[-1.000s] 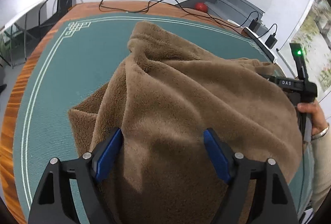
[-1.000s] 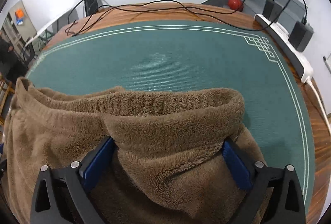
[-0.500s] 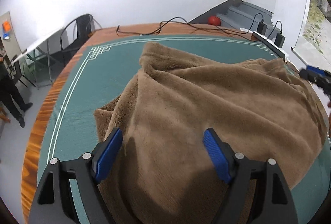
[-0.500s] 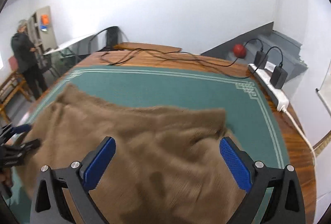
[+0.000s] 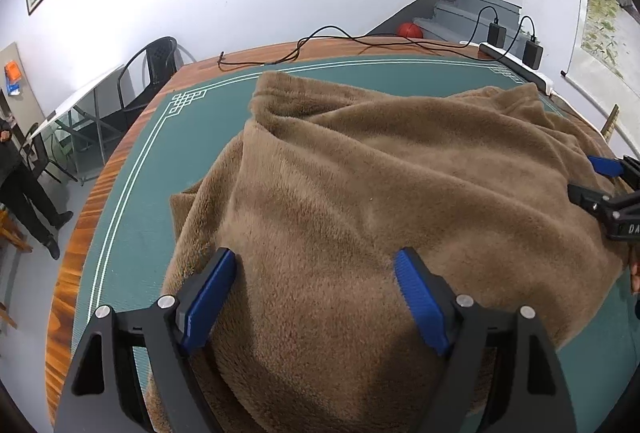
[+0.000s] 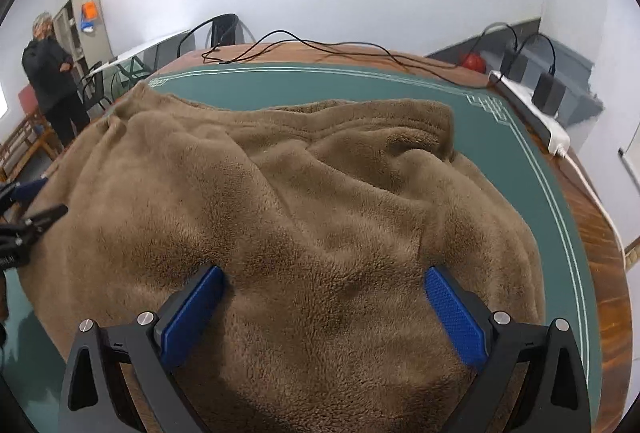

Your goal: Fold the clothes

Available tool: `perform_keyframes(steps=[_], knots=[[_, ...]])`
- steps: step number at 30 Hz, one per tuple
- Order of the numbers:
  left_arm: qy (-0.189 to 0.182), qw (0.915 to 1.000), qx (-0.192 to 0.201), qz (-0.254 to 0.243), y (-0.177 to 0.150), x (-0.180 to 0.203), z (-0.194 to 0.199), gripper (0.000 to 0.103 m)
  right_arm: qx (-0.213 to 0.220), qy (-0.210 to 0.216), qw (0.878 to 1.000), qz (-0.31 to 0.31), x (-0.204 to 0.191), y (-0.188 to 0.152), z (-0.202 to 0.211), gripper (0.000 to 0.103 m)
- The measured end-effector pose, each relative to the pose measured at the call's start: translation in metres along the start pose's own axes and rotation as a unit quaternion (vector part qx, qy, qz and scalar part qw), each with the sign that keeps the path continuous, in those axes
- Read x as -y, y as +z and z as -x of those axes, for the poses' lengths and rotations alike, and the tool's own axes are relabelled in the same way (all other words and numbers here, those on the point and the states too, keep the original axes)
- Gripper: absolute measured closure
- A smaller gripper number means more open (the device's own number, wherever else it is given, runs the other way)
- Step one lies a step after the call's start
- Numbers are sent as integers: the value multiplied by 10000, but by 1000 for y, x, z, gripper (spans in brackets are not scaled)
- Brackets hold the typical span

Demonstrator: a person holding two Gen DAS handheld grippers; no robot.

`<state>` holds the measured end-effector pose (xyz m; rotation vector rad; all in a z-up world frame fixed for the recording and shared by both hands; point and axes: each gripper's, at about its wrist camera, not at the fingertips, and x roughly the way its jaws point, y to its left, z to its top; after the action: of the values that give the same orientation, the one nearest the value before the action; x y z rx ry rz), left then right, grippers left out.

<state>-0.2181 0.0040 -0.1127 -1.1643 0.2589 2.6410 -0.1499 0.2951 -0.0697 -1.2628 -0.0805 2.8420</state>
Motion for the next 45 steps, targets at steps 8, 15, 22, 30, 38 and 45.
perform_keyframes(steps=[8,15,22,30,38,45], knots=[[91,9999,-3,79,-3,1,-3,13,17,-66,9999,127,-1,-8,-6,1],[-11,9994,-14,350,-9,-1,13,13,206,417,9960,-761,28,-22,42,1],[-378,9980,-27,508,-19,4,30,12,311,524,9634,-2609,117,-95,106,1],[-625,9964,-1,581,-28,10,46,11,26,1232,9115,-3925,143,-135,110,1],[-898,9928,59,788,-40,-4,52,4,-189,1371,8938,-4265,117,-127,84,1],[-1269,9869,93,990,-48,-17,44,2,-56,1227,8766,-4652,106,-114,61,1]])
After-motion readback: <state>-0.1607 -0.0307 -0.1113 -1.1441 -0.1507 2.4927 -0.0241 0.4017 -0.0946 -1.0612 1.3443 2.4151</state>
